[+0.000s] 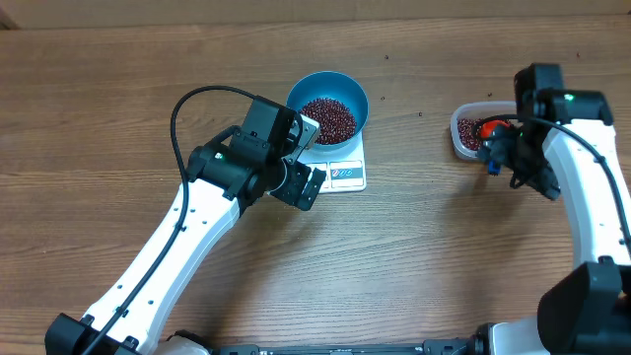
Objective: Scoop item into bowl and weigh 150g on scale
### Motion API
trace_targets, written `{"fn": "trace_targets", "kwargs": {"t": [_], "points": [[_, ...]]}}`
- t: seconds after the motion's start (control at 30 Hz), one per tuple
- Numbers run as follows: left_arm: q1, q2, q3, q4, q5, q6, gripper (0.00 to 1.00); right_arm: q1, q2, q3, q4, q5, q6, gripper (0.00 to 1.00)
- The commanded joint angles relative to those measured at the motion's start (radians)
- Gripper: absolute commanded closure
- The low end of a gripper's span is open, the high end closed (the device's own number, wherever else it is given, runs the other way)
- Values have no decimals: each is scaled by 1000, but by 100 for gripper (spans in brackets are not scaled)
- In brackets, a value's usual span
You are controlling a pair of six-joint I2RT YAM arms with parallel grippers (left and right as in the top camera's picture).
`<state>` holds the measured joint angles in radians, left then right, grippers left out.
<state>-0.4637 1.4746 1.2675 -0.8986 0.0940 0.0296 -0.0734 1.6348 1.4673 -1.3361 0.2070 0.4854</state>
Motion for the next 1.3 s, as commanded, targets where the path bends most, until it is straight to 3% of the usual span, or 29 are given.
{"fn": "trace_targets", "kwargs": {"t": [0.0,0.13,0.17,0.93,1.17,1.27], "points": [[5,-23,4,2,8,8,0,48,-108,40,48,-357,-307,5],[5,-23,4,2,8,8,0,134,-157,40,63,-790,-761,6],[5,-23,4,2,8,8,0,154,-158,40,64,-803,-790,0],[5,-23,4,2,8,8,0,183,-155,37,74,-745,-790,0],[5,-23,4,1,8,8,0,183,-346,-41,134,-651,-813,0],[5,-23,4,1,8,8,0,183,-505,-175,225,-645,-812,0]]}}
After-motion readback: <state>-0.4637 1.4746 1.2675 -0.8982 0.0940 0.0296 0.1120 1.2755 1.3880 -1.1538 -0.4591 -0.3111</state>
